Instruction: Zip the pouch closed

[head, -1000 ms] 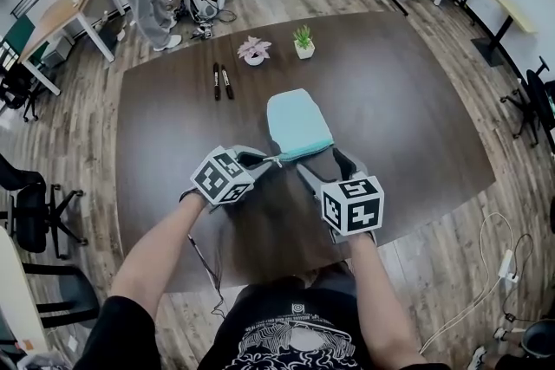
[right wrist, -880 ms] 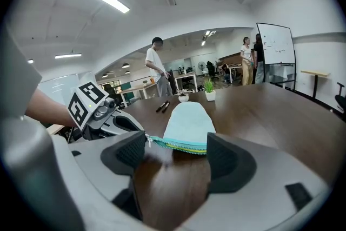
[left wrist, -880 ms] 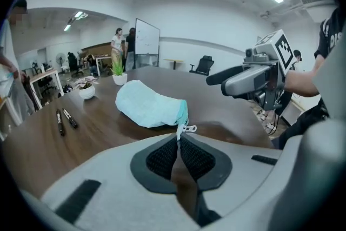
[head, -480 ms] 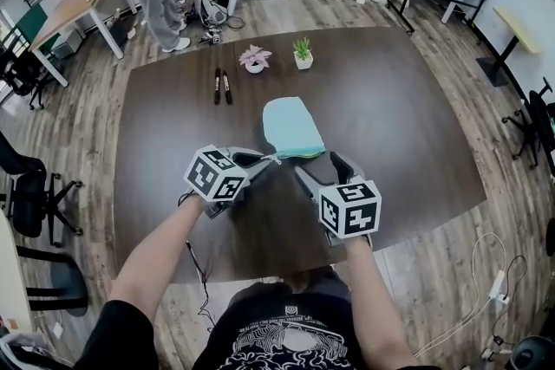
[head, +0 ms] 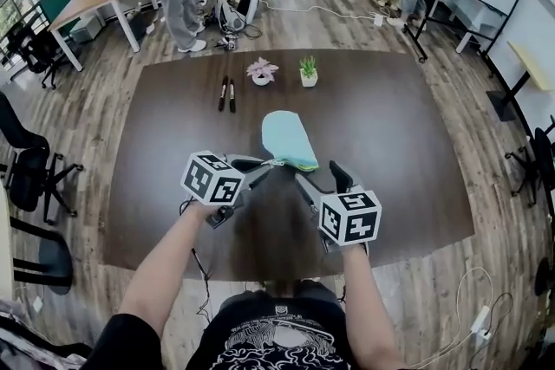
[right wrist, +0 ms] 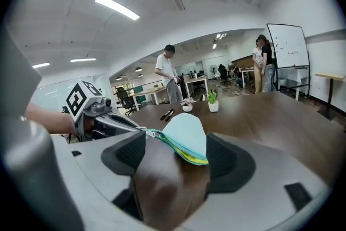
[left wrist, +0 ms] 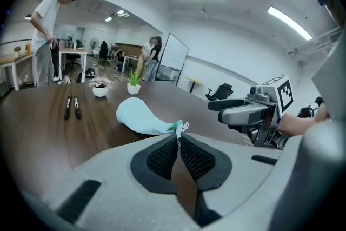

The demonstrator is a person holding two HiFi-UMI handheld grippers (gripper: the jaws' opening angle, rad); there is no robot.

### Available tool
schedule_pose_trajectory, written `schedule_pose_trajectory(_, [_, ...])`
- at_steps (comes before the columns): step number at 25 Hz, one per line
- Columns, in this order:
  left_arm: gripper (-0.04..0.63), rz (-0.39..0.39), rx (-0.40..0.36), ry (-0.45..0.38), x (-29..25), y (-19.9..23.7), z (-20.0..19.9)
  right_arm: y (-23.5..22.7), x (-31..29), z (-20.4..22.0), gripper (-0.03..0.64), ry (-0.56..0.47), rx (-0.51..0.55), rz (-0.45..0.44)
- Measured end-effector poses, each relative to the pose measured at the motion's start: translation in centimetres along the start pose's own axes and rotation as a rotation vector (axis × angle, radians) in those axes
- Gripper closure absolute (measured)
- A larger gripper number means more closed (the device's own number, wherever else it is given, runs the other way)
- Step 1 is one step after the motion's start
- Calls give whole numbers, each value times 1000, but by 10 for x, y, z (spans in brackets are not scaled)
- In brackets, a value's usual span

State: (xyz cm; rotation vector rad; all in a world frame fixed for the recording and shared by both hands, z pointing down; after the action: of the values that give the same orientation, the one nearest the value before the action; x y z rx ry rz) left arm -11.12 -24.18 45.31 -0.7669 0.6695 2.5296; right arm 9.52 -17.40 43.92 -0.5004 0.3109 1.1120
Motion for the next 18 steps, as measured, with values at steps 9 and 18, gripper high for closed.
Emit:
schedule_pose_trajectory(9, [572,36,110,-71,6,-18,-10,2,-10,-11,295,-24,31,-141])
schedule_pose_trajectory(18, [572,56,160,-101,15,-16,-8,14,-18,-16,325,-51,29,-275])
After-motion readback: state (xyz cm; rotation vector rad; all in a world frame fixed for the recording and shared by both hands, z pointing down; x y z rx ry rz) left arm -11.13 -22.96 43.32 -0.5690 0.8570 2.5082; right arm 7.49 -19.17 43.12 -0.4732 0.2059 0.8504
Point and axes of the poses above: the fingertips, and each gripper's own axes: x backward along the fingers, y to its left, z out of its underside, the point moved 9 cm from there along x, backward along the fingers, and after that the axes turned 4 degrees about y, right-handed, at the moved point
